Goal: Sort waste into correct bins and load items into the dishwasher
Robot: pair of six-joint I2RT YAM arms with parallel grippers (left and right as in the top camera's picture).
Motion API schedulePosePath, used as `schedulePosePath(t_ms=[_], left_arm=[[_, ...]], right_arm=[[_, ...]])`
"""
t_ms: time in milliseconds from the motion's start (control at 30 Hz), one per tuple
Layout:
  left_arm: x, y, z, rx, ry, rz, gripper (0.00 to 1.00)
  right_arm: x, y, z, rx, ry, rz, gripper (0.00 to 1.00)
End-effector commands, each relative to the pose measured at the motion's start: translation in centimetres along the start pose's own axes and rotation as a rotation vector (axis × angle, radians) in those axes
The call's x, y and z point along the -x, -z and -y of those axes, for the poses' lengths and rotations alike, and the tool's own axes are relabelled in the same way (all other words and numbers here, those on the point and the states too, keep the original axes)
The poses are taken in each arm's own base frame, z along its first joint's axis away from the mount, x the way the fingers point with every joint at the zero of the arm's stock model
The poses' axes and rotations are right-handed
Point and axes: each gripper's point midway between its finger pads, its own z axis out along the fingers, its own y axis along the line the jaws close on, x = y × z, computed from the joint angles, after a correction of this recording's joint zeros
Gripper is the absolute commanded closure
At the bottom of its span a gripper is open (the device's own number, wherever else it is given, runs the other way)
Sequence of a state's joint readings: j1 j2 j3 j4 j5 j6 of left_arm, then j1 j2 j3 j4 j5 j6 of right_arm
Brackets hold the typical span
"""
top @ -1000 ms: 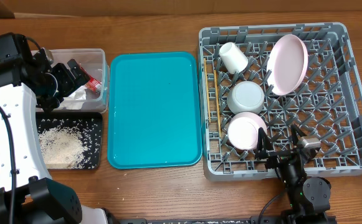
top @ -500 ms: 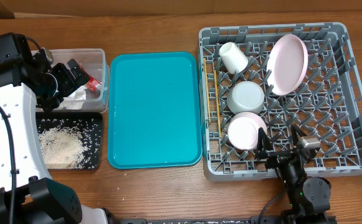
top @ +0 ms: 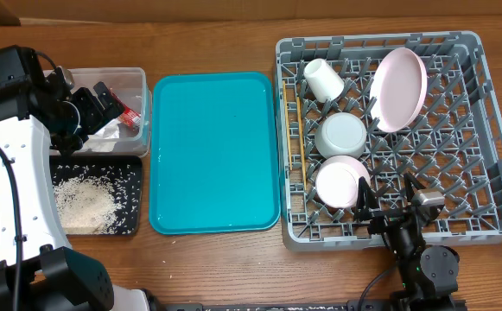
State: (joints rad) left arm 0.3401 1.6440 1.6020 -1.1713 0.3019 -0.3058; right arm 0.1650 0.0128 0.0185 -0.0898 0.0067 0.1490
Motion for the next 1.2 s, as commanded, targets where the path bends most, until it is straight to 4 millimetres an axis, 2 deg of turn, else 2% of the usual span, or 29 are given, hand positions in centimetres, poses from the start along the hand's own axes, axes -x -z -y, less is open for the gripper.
schedulePosePath(t_ms=[0,133,267,433,500,600,833,900,1000,1167], left_arm=[[0.3,0.3,0.5,-0.004,-0.034,0.012,0.00],[-0.2,1.5,1.8,-0.022,-0.072,0.043,0.00],[-1.4,3.7,4.4,-0.062,-0.145,0.089,0.00],[-4.6,7.5,9.1,-0.153,-0.293,0.156,0.00],[-5.8,8.8,10.3,-0.164,-0.353,0.190,0.00],[-6.5,11.0,10.5,-0.112,-0.406,0.282,0.00],[-8.3,16.4,9.4,-0.135,-0.423,0.432,0.00],[-8.7,17.1,9.3,-0.151,-0.426,0.471,0.00],[-9.2,16.8,8.8,-0.174,-0.431,0.515,0.00],[-9.8,13.6,8.2,-0.244,-0.444,0.600,0.00]], right_arm=[[-0.1,0.0,0.1,-0.002,0.008,0.005,0.00],[-0.1,0.0,0.1,-0.002,0.008,0.005,0.00],[-0.1,0.0,0.1,-0.002,0.008,0.005,0.00],[-0.1,0.0,0.1,-0.002,0.008,0.005,0.00],[-0.1,0.0,0.1,-0.002,0.008,0.005,0.00],[-0.1,0.0,0.1,-0.002,0.008,0.005,0.00],[-0.1,0.0,0.1,-0.002,0.008,0.005,0.00],[-0.1,0.0,0.1,-0.002,0.008,0.005,0.00],[-0.1,0.0,0.1,-0.002,0.008,0.005,0.00],[-0.1,0.0,0.1,-0.002,0.008,0.005,0.00]])
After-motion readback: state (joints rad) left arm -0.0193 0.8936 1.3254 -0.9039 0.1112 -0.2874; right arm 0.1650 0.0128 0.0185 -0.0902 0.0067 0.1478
